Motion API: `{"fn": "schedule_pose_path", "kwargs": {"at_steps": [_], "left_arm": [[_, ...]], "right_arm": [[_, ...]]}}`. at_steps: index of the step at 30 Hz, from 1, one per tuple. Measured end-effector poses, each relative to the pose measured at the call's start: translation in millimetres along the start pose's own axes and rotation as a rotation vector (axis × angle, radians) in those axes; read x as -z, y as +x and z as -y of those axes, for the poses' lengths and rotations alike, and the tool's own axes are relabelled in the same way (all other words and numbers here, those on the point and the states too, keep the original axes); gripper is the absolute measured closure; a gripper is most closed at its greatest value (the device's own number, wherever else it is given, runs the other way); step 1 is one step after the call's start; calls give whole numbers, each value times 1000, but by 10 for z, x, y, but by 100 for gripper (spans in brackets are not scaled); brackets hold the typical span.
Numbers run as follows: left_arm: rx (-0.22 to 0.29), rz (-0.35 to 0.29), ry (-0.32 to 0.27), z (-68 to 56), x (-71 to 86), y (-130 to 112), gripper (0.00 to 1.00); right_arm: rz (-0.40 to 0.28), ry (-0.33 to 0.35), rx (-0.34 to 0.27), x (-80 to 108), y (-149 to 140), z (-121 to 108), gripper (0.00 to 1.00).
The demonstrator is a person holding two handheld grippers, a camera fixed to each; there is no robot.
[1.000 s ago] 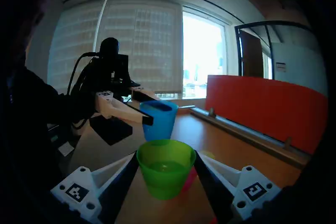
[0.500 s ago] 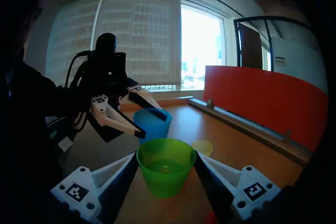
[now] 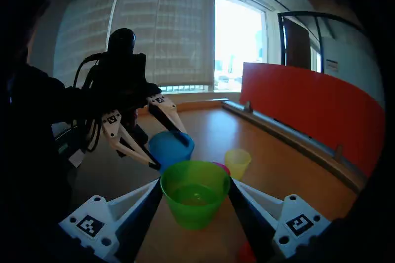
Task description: Pour water
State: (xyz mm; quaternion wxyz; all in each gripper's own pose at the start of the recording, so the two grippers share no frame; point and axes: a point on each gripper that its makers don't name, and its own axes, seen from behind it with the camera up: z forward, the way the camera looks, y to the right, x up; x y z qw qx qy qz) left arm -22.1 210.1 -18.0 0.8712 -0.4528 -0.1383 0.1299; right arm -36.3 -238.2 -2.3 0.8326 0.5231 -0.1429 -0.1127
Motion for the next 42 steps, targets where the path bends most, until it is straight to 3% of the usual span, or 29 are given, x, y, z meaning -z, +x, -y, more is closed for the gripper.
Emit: {"fn": "schedule_pose_path", "kwargs": {"at_steps": [24, 42], "left_arm": [[-7, 175, -86, -150, -223, -631, 11], [-10, 220, -125, -208, -307, -852, 11]], "right_arm": [[144, 23, 5, -46, -459, -1, 7], [219, 31, 3, -161, -745, -12, 7]]}}
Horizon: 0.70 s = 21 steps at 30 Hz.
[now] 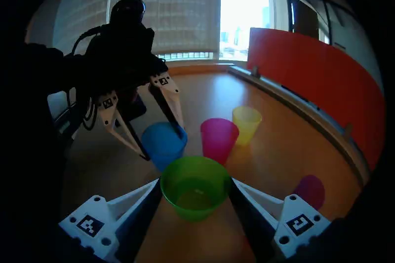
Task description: Pour water
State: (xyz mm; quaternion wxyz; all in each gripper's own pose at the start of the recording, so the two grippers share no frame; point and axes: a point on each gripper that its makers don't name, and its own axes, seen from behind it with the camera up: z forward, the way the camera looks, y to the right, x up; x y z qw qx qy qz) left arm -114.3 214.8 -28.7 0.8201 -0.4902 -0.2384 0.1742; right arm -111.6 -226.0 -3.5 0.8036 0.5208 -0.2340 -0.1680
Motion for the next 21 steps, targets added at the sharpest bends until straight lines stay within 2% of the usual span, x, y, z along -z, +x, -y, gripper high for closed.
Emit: {"fn": "schedule_pose_path", "kwargs": {"at_steps": [6, 21], "left_arm": [[9, 3, -9, -18, -56, -63, 11], [16, 8, -22, -54, -66, -150, 11]], "right_arm": [[5, 0, -5, -38, -32, 12, 6], [31, -7, -17, -101, -194, 41, 6]]}}
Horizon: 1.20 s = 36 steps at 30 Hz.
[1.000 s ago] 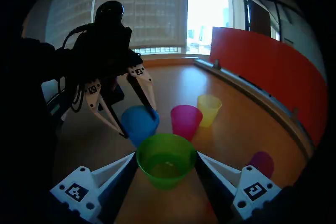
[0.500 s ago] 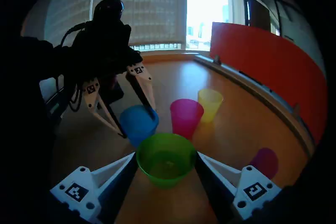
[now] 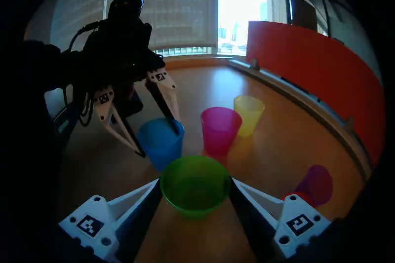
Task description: Pour water
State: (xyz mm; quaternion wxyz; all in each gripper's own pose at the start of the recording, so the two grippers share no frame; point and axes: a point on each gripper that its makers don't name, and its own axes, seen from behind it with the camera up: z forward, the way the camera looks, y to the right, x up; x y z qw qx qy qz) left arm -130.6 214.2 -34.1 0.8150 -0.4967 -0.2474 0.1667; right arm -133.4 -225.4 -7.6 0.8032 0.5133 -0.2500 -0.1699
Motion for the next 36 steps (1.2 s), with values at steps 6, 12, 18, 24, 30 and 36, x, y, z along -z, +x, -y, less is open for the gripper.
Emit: {"fn": "schedule_pose_path", "kwargs": {"at_steps": [6, 12, 18, 24, 30, 36], "left_arm": [[-10, 12, -4, -11, -23, -37, 11], [-8, 30, -14, -26, -34, -81, 11], [-4, 40, -14, -30, -39, -95, 4], [5, 58, -19, -43, -18, -145, 2], [15, 80, -2, -17, 77, -239, 2], [22, 94, 36, 16, 226, -331, 2]], "right_arm": [[3, -5, -5, -8, -50, 6, 6], [2, -9, -12, 9, -70, -2, 4], [-13, -9, -24, 39, -46, -3, 0], [0, -23, -22, 85, -121, -7, 0], [15, -36, -24, 201, -229, 21, 0], [16, -70, -29, 358, -322, 15, 0]]}}
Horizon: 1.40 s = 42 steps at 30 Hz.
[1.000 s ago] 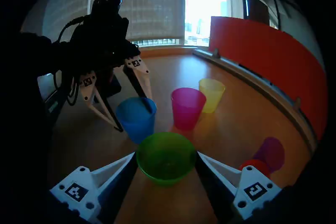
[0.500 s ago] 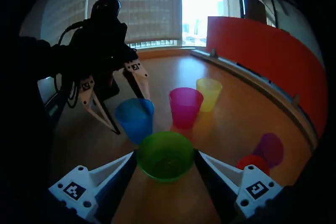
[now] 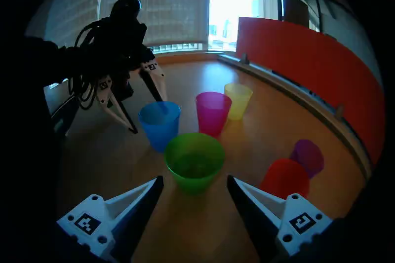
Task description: Pour water
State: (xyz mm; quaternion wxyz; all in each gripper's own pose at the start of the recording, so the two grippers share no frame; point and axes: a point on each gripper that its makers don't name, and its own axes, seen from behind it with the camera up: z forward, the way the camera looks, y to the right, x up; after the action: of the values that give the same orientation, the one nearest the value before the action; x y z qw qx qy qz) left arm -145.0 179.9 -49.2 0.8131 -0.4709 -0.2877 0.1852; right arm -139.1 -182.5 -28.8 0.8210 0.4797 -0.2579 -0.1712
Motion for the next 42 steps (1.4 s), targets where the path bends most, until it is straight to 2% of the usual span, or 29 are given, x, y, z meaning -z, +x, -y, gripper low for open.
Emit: {"fn": "schedule_pose_path", "kwargs": {"at_steps": [12, 15, 24, 30, 36, 42], "left_arm": [[46, 7, 117, 158, 383, -239, 2], [63, 12, 133, 163, 469, -318, 2], [85, -15, 222, 279, 644, -364, 2], [153, -77, 317, 452, 818, -333, 2], [189, -159, 421, 620, 1006, -234, 2], [241, -250, 532, 812, 1214, -103, 2]], "right_arm": [[-12, -80, -28, 392, -127, -39, 0], [-21, -97, -40, 484, -156, -31, 0], [-50, -168, -94, 640, -161, -135, 0], [-89, -277, -142, 822, -98, -355, 0], [-137, -424, -206, 1065, -43, -655, 0], [-176, -554, -270, 1229, -37, -865, 0]]}}
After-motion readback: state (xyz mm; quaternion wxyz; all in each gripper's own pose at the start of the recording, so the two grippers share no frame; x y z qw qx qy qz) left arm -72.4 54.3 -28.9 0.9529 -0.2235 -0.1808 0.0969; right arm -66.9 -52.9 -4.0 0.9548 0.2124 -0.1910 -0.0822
